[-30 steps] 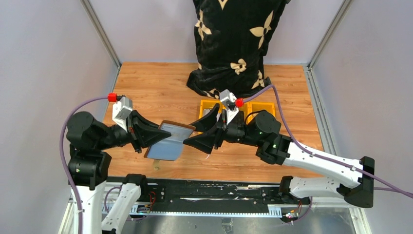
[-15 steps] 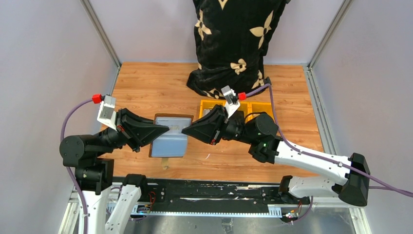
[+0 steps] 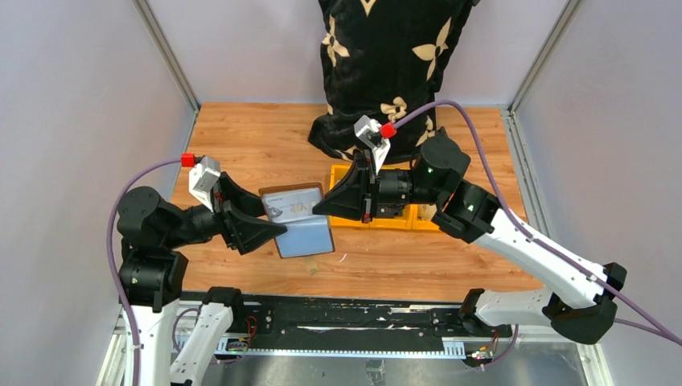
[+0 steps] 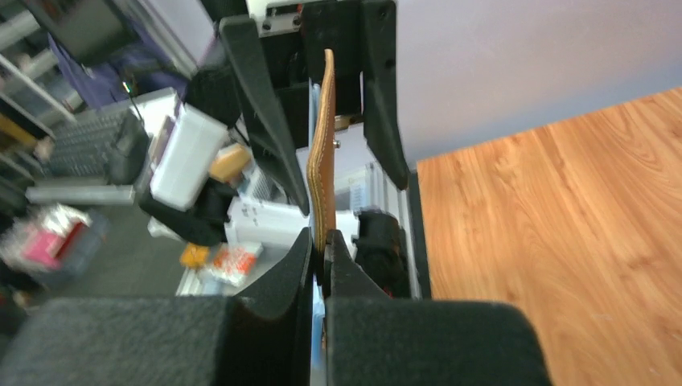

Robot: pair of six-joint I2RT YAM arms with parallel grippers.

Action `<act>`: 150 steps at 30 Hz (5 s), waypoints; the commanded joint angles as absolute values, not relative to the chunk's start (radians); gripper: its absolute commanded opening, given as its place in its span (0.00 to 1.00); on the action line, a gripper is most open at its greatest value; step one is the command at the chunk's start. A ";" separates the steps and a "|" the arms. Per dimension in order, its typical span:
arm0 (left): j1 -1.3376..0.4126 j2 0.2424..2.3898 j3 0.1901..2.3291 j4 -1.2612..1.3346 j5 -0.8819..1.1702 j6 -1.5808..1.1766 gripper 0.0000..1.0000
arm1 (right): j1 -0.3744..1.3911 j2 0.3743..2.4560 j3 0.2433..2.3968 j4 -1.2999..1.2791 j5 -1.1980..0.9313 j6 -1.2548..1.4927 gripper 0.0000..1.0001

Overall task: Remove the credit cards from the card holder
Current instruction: Remove the credit card from the card holder.

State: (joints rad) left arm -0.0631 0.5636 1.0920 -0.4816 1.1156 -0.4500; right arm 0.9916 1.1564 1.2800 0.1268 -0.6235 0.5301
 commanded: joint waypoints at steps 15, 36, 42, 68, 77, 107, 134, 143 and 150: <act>-0.065 0.569 0.993 -0.649 1.340 -0.252 0.62 | 1.043 1.518 1.840 -0.840 -0.743 0.018 0.00; -0.066 0.612 0.940 -0.647 1.388 -0.254 0.39 | 1.087 1.722 2.180 -1.084 -0.747 -0.126 0.00; -0.068 0.627 0.959 -0.650 1.390 -0.244 0.13 | 1.089 1.736 2.192 -1.104 -0.735 -0.138 0.00; -0.066 0.570 0.891 -0.093 0.987 -0.852 0.00 | 0.984 1.246 1.232 0.302 -0.607 0.840 0.59; -0.066 0.561 0.894 -0.043 1.032 -0.933 0.00 | 0.983 1.312 1.211 0.311 -0.578 0.856 0.59; -0.066 0.525 0.854 -0.021 1.134 -1.002 0.14 | 0.982 1.346 1.131 0.584 -0.589 1.021 0.00; -0.066 0.560 0.886 0.055 1.119 -1.100 0.10 | 0.982 1.261 1.039 0.500 -0.583 0.954 0.01; -0.067 0.555 0.883 0.043 1.107 -1.081 0.10 | 0.982 1.315 1.081 0.604 -0.596 1.047 0.40; -0.066 0.557 0.896 0.053 1.100 -1.096 0.10 | 0.983 1.348 1.077 0.643 -0.576 1.085 0.24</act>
State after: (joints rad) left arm -0.0551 0.5617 0.8547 0.0143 1.0527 -1.0706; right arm 0.9813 1.3052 1.0676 0.5957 -0.6174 1.0561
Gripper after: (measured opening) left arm 0.138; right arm 0.306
